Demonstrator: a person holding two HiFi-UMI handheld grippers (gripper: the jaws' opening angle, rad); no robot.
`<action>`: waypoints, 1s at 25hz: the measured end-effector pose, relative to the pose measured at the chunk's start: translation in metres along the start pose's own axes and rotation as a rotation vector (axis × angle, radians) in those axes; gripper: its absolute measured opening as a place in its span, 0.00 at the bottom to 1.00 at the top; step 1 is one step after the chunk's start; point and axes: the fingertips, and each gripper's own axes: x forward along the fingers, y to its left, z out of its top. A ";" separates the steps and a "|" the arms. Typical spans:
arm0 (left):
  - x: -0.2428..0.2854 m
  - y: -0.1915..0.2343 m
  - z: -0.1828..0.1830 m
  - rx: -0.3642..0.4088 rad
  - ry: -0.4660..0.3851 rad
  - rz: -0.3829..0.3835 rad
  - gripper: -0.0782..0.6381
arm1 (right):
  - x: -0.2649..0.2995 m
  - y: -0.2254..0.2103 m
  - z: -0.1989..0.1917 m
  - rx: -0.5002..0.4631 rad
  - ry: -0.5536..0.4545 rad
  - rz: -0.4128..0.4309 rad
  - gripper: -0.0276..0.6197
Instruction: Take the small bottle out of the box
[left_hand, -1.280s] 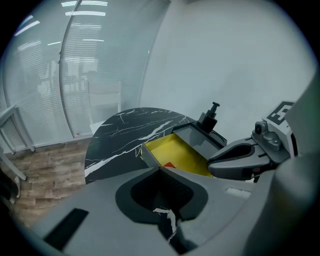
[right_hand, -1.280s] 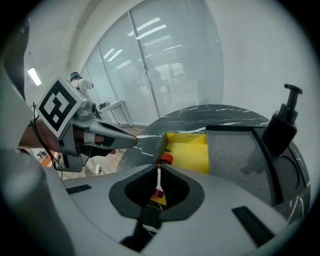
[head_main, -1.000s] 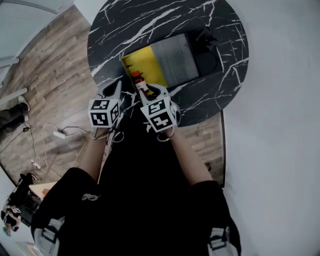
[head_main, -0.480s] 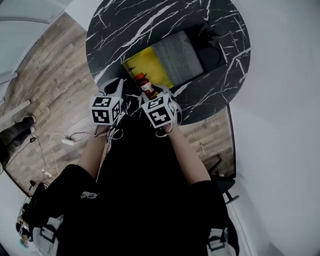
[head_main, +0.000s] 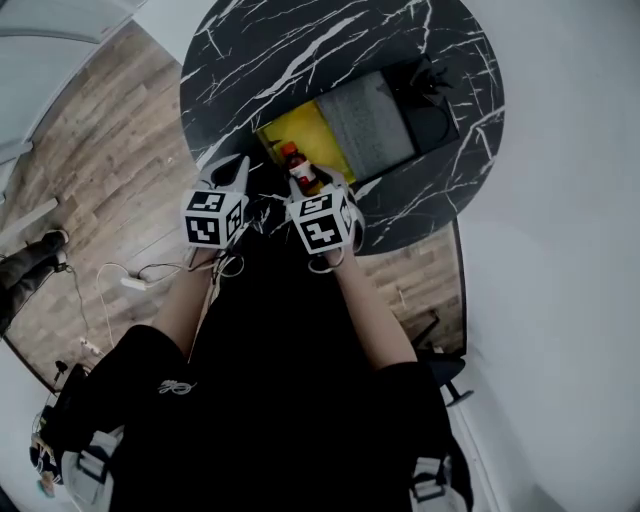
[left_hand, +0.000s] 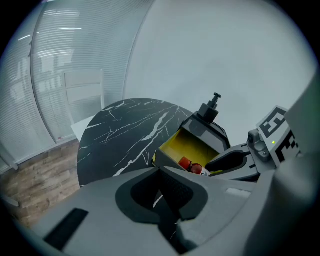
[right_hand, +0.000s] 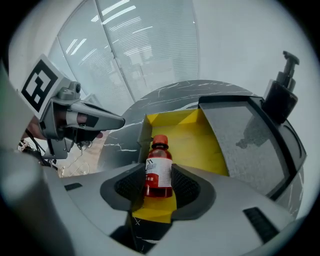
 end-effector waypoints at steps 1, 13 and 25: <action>0.000 0.002 0.001 -0.001 -0.001 -0.001 0.11 | 0.001 -0.002 0.004 0.000 -0.003 -0.005 0.28; 0.002 0.031 0.016 -0.023 0.001 0.015 0.11 | 0.023 -0.026 0.045 -0.023 0.006 -0.038 0.32; 0.011 0.040 0.017 -0.069 0.000 0.009 0.11 | 0.043 -0.027 0.051 -0.094 0.085 -0.049 0.36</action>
